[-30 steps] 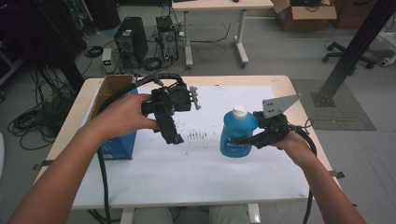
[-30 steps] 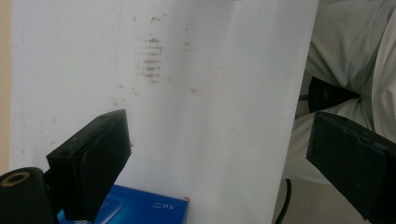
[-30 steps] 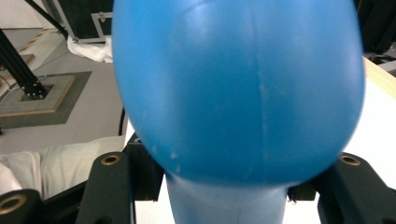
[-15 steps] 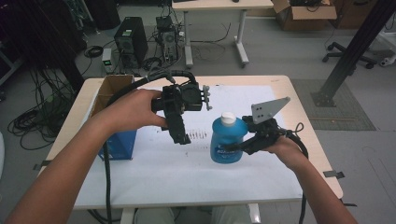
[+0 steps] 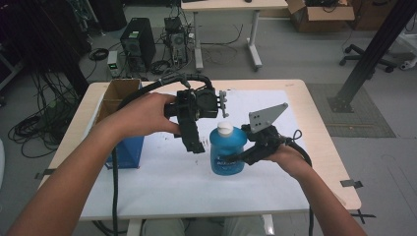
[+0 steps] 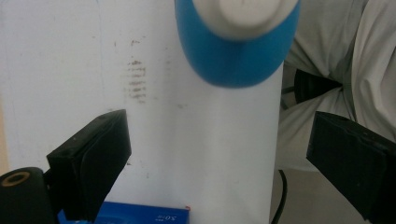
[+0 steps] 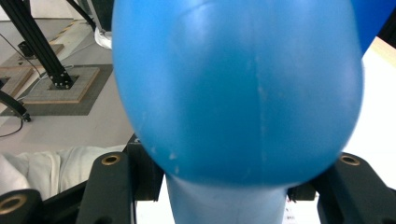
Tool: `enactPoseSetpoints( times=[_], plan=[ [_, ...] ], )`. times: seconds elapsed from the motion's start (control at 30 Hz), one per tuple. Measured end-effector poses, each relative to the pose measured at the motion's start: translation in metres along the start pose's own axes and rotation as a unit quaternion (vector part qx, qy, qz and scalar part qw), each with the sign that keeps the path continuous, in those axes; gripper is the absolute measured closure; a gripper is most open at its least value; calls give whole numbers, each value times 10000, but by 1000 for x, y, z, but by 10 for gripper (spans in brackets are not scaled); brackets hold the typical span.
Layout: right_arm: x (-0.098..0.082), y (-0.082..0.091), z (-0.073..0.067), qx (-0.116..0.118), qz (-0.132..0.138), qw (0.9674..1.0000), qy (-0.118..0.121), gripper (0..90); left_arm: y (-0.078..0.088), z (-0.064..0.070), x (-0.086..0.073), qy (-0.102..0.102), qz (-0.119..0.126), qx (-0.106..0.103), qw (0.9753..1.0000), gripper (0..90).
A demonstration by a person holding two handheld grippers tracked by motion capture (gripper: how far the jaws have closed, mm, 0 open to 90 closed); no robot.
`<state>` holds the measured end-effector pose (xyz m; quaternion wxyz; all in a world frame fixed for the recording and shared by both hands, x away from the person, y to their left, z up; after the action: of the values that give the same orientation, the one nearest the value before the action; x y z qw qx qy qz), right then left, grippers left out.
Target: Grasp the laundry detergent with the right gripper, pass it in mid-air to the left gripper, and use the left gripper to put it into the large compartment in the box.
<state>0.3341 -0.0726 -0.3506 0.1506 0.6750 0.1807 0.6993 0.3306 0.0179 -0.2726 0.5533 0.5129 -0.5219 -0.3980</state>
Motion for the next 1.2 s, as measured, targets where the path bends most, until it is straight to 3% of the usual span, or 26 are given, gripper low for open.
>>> enactPoseSetpoints(
  times=[0.63,1.2],
  plan=[
    [12,-38,6,285,-156,9994,118,427,2,-2,1,93,-21,58,9999,68],
    [17,-39,8,270,-156,9994,116,427,-7,-2,12,47,14,34,10000,85]
  ],
)
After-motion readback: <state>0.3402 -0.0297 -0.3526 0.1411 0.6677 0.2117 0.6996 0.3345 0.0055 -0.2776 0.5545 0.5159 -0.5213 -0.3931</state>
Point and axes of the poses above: each handheld gripper's, and its own axes: y roughly backward along the jaws, x roughly out of its top, z roughly to its right, the point moved 10 cm from there along -y, roughly forward along the jaws, and after that the axes turned 5 degrees about y, right-handed, at the moved point
